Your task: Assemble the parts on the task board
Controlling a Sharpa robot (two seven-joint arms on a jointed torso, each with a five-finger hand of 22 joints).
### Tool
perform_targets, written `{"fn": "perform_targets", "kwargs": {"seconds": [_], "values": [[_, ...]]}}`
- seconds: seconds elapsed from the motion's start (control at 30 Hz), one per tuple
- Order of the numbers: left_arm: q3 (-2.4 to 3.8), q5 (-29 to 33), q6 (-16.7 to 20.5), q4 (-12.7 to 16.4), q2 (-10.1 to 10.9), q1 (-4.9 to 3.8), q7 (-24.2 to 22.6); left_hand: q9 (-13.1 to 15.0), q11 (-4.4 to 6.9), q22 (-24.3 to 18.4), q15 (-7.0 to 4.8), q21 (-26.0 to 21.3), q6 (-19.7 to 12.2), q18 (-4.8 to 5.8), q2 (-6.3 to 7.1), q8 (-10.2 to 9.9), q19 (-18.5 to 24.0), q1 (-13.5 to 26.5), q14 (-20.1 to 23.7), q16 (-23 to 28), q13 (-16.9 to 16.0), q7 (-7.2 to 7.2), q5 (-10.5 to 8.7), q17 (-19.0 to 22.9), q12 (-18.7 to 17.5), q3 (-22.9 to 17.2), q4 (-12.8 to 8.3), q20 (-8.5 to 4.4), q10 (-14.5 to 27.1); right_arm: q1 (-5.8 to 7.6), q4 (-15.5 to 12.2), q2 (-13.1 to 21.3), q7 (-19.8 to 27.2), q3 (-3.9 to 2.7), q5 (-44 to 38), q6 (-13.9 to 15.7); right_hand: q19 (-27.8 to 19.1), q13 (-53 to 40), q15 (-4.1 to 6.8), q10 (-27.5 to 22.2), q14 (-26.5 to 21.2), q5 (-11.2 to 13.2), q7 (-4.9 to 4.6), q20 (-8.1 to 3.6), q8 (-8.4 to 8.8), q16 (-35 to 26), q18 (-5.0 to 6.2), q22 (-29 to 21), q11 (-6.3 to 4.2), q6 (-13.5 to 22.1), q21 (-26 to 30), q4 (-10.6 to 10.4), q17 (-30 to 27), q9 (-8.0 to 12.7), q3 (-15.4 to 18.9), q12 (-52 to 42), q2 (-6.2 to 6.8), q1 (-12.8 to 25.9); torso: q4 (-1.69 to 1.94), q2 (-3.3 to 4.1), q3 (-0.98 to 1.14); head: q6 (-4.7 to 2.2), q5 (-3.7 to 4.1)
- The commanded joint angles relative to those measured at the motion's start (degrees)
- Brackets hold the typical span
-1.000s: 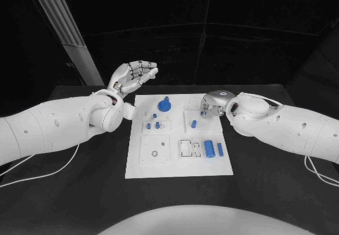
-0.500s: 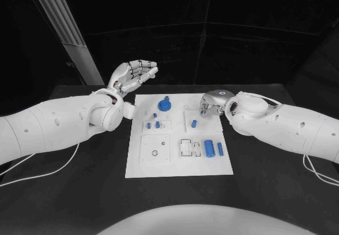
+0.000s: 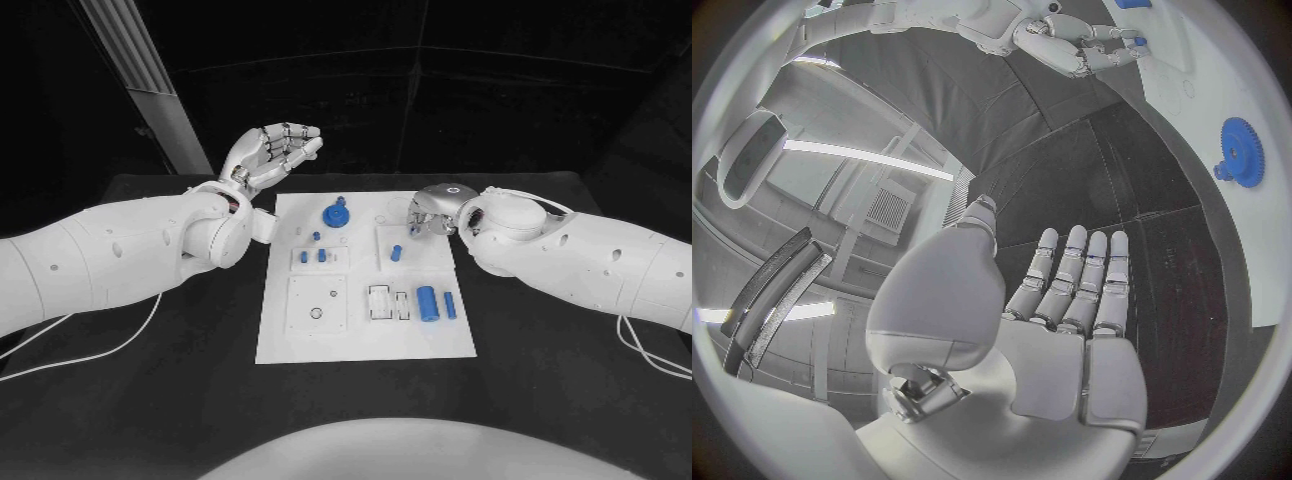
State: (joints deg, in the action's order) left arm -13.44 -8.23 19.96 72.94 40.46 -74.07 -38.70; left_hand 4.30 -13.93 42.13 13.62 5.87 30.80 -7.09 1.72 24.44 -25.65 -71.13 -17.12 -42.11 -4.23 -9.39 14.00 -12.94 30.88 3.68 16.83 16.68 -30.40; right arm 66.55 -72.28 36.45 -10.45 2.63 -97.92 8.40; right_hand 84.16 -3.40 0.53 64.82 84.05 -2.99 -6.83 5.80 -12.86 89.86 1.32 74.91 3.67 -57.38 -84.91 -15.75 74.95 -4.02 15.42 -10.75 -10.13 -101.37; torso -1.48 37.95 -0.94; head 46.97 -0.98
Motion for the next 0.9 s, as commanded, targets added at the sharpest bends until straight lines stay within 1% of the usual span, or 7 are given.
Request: {"fn": "perform_targets", "kwargs": {"seconds": [0.03,0.27,0.37,0.6,0.9], "values": [[0.03,0.20,-0.55,-0.02,-0.05,-0.08,-11.09,-0.10,0.11,-0.08,-0.10,-0.22,-0.41,0.77,-0.52,0.23,-0.30,0.03,0.18,-0.19,0.05,-6.56,0.29,0.05,0.34,-0.09,-0.02,-0.04,0.31,-0.22,-0.14,-0.02,-0.63,0.17,-0.18,-1.49,3.09,-0.08,0.34,0.70,5.95,0.28,0.08,-0.43,0.18,0.14,0.12,12.40,-0.17,-0.72,0.35,0.04,15.05,-0.10,-0.55,0.41,-0.02,-1.01,0.03,0.01,0.00,-0.03,0.01],[0.03,0.20,-0.56,-0.03,-0.05,-0.08,-11.09,-0.11,0.12,-0.14,-0.10,-0.26,-0.41,0.77,-0.66,0.31,-0.32,-0.07,0.16,-0.32,0.08,-6.55,0.37,0.18,0.48,-0.07,-0.03,-0.04,0.35,-0.33,-0.64,0.28,-0.37,0.17,-0.18,1.24,3.15,-0.07,0.37,1.22,5.95,0.28,0.14,-0.52,0.23,0.14,0.10,12.43,-0.24,-1.31,0.29,0.16,15.05,-0.12,-0.83,0.91,-0.14,-1.54,-0.02,0.01,0.00,0.05,-0.16],[0.03,0.20,-0.56,-0.03,-0.04,-0.08,-11.10,-0.12,0.13,-0.18,-0.11,-0.28,-0.40,0.77,-0.76,0.37,-0.33,-0.13,0.16,-0.41,0.09,-6.55,0.41,0.26,0.57,-0.05,-0.03,-0.04,0.36,-0.38,-0.90,0.49,-0.14,0.17,-0.18,2.81,3.16,-0.08,0.14,1.58,5.95,0.28,0.03,-0.45,0.26,0.14,0.09,12.43,-0.17,-1.62,0.30,-0.01,15.05,-0.13,-0.80,1.15,-0.12,-1.45,0.00,0.03,0.00,0.01,-0.18],[0.03,0.20,-0.58,-0.06,-0.01,-0.08,-11.10,-0.12,0.13,-0.18,-0.11,-0.28,-0.40,0.77,-0.76,0.37,-0.33,-0.13,0.16,-0.41,0.09,-6.55,0.41,0.26,0.57,-0.05,-0.03,-0.04,0.36,-0.50,-1.51,1.03,0.47,0.17,-0.18,6.20,3.21,-0.08,-0.04,1.93,5.95,0.29,-0.04,-0.35,0.30,0.14,0.05,12.48,-0.08,-1.96,0.21,-0.09,15.05,-0.14,-0.82,1.43,-0.09,-1.49,-0.03,0.01,0.03,0.08,-0.25],[0.03,0.20,-0.64,-0.15,0.06,-0.07,-11.09,-0.13,0.14,-0.23,-0.11,-0.31,-0.39,0.77,-0.87,0.45,-0.35,-0.22,0.16,-0.52,0.11,-6.54,0.47,0.38,0.70,-0.03,-0.04,-0.04,0.39,-0.56,-3.43,2.41,1.70,0.16,-0.18,10.74,3.26,-0.07,-0.35,2.22,5.95,0.29,-0.33,-0.16,0.51,0.14,0.03,12.50,0.20,-2.16,0.16,-0.16,15.05,-0.10,-0.80,1.94,0.10,-1.59,-0.02,0.01,0.01,0.08,-0.42]]}}
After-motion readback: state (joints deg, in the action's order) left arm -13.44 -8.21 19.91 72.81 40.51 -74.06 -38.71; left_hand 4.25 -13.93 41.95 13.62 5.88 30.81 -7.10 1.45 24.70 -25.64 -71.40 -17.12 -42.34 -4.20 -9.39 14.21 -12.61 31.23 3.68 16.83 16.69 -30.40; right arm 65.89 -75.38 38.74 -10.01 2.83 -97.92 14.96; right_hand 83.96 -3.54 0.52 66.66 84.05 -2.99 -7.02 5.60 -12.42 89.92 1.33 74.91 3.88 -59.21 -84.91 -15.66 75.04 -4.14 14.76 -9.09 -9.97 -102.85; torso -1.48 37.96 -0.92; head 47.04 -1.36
